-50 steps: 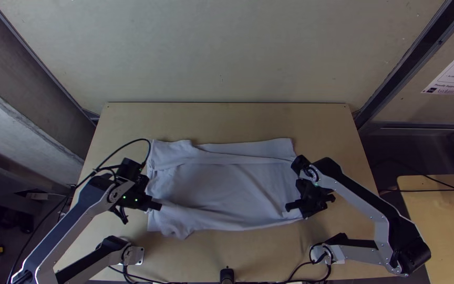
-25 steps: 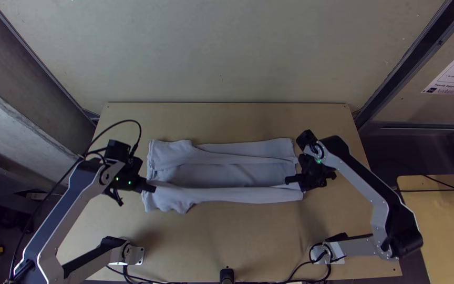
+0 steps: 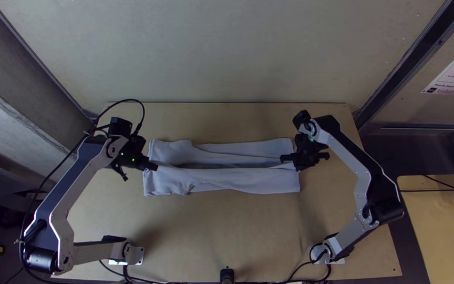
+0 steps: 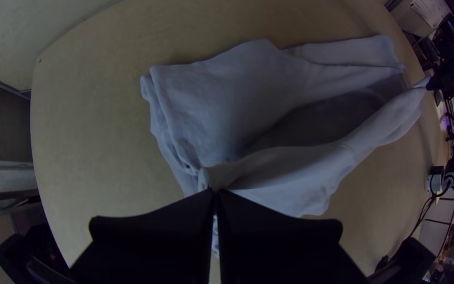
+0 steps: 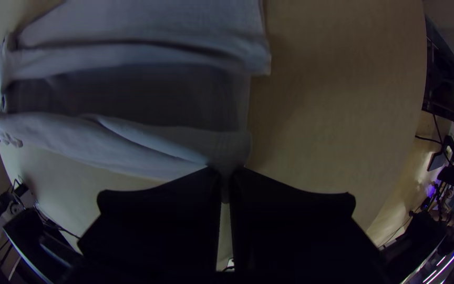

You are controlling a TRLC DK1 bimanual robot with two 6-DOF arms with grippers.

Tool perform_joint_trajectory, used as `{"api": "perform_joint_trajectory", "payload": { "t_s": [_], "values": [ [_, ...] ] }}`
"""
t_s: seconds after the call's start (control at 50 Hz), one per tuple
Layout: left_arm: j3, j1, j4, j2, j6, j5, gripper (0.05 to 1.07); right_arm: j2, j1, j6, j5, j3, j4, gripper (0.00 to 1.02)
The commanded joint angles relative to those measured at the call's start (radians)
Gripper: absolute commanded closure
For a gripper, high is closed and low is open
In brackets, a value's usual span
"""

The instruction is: Fold the t-shirt

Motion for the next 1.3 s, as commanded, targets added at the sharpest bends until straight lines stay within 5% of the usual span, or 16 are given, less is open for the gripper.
{"api": "perform_joint_trajectory", "payload": {
  "t_s": [0.0,0.8,1.28],
  "values": [
    [0.043,0.019,0.024,0.04,0.043,0.002,1.04,0.059,-0.018,0.013,0.014,0.072,0.0,0.99],
    [0.328,0.031,0.059,0.347,0.11,0.025,1.04,0.346,-0.071,0.007,0.022,0.401,-0.006,0.99],
    [0.244,0.045,0.212,0.476,0.09,0.025,1.04,0.467,-0.07,0.013,0.023,0.477,0.009,0.99]
  ]
}}
